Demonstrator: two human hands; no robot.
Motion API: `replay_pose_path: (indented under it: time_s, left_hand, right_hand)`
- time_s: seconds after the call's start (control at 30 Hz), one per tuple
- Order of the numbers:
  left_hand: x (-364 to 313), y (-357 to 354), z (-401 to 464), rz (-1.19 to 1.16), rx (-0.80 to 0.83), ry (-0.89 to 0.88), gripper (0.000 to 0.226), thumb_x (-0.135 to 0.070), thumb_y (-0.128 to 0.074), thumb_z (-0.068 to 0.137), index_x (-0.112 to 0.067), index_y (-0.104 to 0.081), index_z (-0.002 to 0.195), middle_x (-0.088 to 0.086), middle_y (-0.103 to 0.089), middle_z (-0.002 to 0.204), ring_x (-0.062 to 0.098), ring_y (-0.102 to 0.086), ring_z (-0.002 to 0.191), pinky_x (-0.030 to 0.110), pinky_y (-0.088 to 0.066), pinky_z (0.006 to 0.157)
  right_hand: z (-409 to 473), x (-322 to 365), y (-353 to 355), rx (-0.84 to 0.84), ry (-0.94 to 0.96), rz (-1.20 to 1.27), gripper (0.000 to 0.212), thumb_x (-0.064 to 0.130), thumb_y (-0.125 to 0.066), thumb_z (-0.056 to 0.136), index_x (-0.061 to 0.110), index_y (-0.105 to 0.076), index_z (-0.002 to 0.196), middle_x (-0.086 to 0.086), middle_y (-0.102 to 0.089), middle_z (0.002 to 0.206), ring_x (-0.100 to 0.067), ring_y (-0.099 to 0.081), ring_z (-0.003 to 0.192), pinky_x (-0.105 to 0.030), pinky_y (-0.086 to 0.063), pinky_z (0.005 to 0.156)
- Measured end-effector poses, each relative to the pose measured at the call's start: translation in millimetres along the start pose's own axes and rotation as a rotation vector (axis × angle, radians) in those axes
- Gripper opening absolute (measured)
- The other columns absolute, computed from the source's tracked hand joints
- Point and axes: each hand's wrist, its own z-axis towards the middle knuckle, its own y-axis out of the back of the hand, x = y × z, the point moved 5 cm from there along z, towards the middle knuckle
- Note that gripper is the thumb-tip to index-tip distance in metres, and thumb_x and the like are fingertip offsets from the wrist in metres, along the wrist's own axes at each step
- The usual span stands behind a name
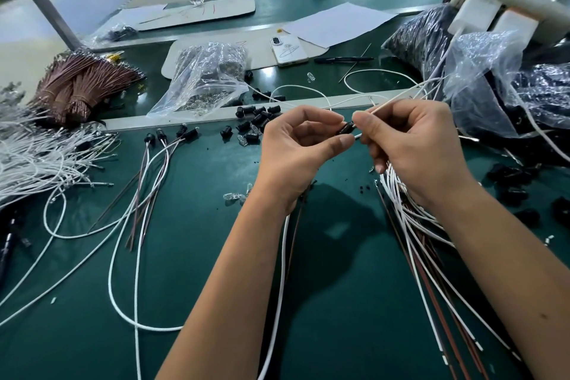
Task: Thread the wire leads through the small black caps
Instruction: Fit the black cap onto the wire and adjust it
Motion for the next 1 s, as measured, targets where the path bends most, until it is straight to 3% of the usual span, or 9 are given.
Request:
replay_pose_path:
  time_s: [0.17, 0.33, 0.43, 0.5, 0.67, 0.8, 0.9, 0.93, 1.0]
  left_hand:
    - [2, 0, 1, 0.025, -0.012, -0.003, 0.026, 0.006, -0.085, 0.071, -0.007, -0.071, 0.088, 0.010, -0.076, 0.086, 0.020, -0.072, 0.083, 0.038, -0.060, 0.085]
    - [3, 0, 2, 0.038, -0.018, 0.016, 0.027, 0.005, -0.086, 0.070, -0.011, -0.072, 0.086, 0.005, -0.076, 0.083, 0.015, -0.072, 0.080, 0.032, -0.059, 0.081]
    - [2, -3, 0, 0.044, 0.008, 0.006, 0.027, 0.006, -0.085, 0.070, -0.009, -0.071, 0.087, 0.004, -0.075, 0.081, 0.016, -0.071, 0.078, 0.031, -0.059, 0.079]
    - [2, -2, 0, 0.014, -0.032, 0.031, 0.027, 0.009, -0.083, 0.071, -0.009, -0.070, 0.086, 0.003, -0.074, 0.079, 0.016, -0.070, 0.077, 0.031, -0.059, 0.079]
    - [4, 2, 1, -0.288, -0.135, 0.161, 0.023, 0.009, -0.074, 0.080, -0.012, -0.068, 0.087, 0.000, -0.071, 0.077, 0.009, -0.067, 0.069, 0.018, -0.052, 0.067]
    - [9, -11, -3, -0.538, -0.102, 0.282, 0.024, 0.001, -0.075, 0.070, -0.012, -0.066, 0.089, 0.006, -0.068, 0.083, 0.016, -0.063, 0.072, 0.028, -0.048, 0.079]
    - [12, -19, -5, -0.682, -0.072, 0.382, 0.031, -0.002, -0.073, 0.064, -0.017, -0.066, 0.090, 0.004, -0.069, 0.082, 0.015, -0.062, 0.069, 0.028, -0.046, 0.075]
    - [14, -21, -6, -0.727, -0.066, 0.409, 0.032, -0.001, -0.072, 0.066, -0.018, -0.065, 0.093, 0.006, -0.069, 0.089, 0.018, -0.065, 0.077, 0.028, -0.048, 0.077]
    - [17, -23, -7, -0.801, -0.060, 0.453, 0.033, 0.001, -0.070, 0.071, -0.019, -0.063, 0.096, 0.014, -0.063, 0.114, 0.031, -0.063, 0.109, 0.036, -0.047, 0.098]
  right_hand:
    - [0, -2, -1, -0.009, 0.003, -0.078, 0.021, 0.024, -0.079, 0.092, 0.013, -0.074, 0.075, -0.008, -0.067, 0.061, -0.022, -0.053, 0.043, -0.027, -0.044, 0.038]
    - [2, -3, 7, -0.088, -0.043, 0.057, 0.031, 0.025, -0.065, 0.102, 0.005, -0.072, 0.079, -0.005, -0.063, 0.063, -0.017, -0.051, 0.050, -0.024, -0.041, 0.038]
    - [1, -6, -1, -0.007, -0.014, -0.050, 0.029, 0.020, -0.067, 0.101, 0.001, -0.073, 0.079, -0.010, -0.060, 0.058, -0.019, -0.049, 0.044, -0.026, -0.040, 0.038]
    - [-2, -6, -5, 0.033, 0.000, -0.109, 0.023, 0.023, -0.069, 0.100, 0.008, -0.076, 0.084, -0.006, -0.063, 0.060, -0.015, -0.053, 0.045, -0.026, -0.043, 0.038]
    - [-5, -9, -12, 0.121, -0.016, -0.157, 0.020, 0.034, -0.074, 0.096, 0.017, -0.075, 0.084, -0.006, -0.070, 0.070, -0.012, -0.059, 0.052, -0.028, -0.047, 0.041]
    - [-7, -9, -15, 0.155, -0.012, -0.098, 0.008, 0.025, -0.077, 0.093, 0.017, -0.079, 0.090, -0.009, -0.071, 0.072, -0.016, -0.057, 0.055, -0.026, -0.046, 0.042]
    - [-5, -9, -12, 0.168, -0.033, -0.045, 0.005, 0.022, -0.080, 0.090, 0.017, -0.080, 0.093, -0.002, -0.073, 0.071, -0.012, -0.058, 0.057, -0.024, -0.045, 0.042]
    - [-5, -9, -12, 0.183, -0.031, -0.044, 0.004, 0.020, -0.081, 0.089, 0.018, -0.080, 0.092, -0.001, -0.074, 0.072, -0.011, -0.058, 0.056, -0.024, -0.046, 0.042]
    - [-7, -8, -15, 0.214, 0.003, -0.075, 0.006, 0.016, -0.083, 0.088, 0.021, -0.080, 0.091, 0.001, -0.075, 0.072, -0.007, -0.060, 0.056, -0.023, -0.047, 0.042]
